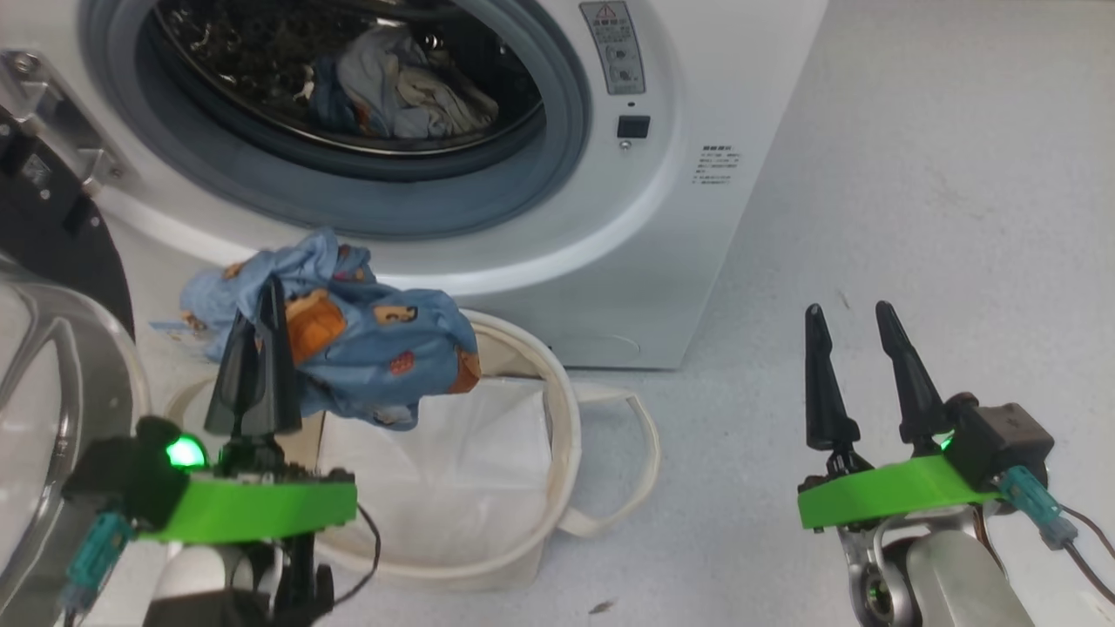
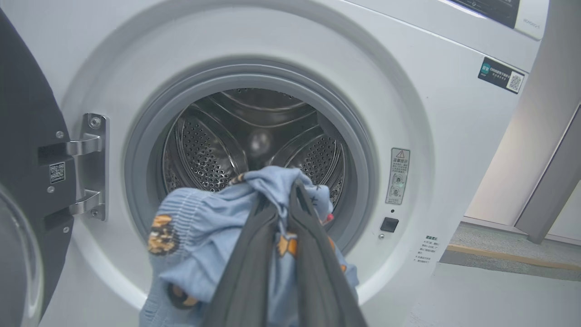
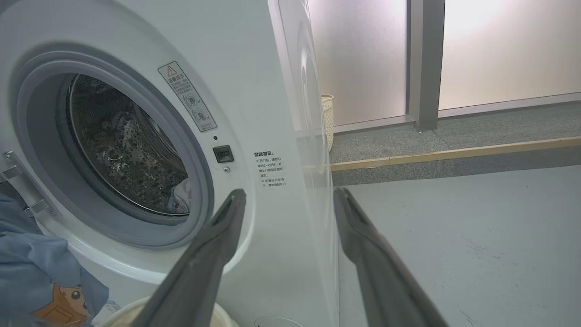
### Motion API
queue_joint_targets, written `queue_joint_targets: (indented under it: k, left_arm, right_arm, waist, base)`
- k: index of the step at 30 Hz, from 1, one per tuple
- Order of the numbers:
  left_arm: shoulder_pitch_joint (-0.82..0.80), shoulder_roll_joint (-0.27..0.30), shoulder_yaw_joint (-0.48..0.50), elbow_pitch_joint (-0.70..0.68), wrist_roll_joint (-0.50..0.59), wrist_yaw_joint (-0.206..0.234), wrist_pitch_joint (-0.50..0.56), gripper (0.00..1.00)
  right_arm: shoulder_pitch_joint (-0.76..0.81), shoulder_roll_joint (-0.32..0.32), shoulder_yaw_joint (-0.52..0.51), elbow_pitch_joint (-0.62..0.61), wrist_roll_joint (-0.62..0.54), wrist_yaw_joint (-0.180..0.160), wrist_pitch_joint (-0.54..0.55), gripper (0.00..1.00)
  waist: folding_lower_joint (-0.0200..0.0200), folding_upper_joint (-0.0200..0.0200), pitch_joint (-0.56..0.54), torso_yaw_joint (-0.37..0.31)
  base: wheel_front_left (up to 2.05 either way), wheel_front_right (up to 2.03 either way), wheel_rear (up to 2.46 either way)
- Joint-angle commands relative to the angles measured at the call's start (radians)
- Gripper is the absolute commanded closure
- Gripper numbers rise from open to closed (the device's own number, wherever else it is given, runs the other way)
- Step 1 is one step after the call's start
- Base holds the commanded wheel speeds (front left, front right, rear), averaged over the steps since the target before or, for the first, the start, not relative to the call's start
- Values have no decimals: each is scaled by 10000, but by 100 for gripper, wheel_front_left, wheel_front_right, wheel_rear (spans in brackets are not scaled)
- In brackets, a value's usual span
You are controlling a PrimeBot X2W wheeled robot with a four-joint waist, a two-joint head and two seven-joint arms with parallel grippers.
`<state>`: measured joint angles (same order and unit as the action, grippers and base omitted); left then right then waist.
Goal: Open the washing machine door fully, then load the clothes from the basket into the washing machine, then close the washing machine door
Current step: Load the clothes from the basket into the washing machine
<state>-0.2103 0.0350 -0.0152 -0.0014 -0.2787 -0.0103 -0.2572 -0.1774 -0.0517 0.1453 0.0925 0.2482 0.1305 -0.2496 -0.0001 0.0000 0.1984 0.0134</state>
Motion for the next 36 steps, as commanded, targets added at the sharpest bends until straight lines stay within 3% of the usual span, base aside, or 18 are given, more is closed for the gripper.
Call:
queue_joint_targets:
  k: [1,11,23,29,36]
  left_arm:
    - [-646,153,365,-320,-25,-57,-45,100]
    - [-3036,153,1338,630,-167,-559,-45,100]
    - [-7847,265,2831,2758,201,-1170,-45,100]
    - [-10043,633,2781,3931,337,-1199,-45,100]
    - [-11400,1114,2684,4863,753,-1202,-45,100]
  right_arm:
    - [-238,15,243,-387,-1,2,-122,0]
    - [-832,15,221,-739,-31,2,-122,0]
    - [-1739,15,427,-1217,177,2,-122,0]
    - [-2124,15,605,-1338,287,2,-122,0]
    - [-2243,15,754,-1384,433,2,-122,0]
  waist:
    - [1,0,234,-85]
    - [1,0,2052,-687]
    - [1,0,4499,-1467]
    - [1,0,5366,-1830]
    - [1,0,5848,-2064]
  base:
    - [0,0,0]
    - [0,0,0]
    - [0,0,0]
    - [0,0,0]
    - [0,0,0]
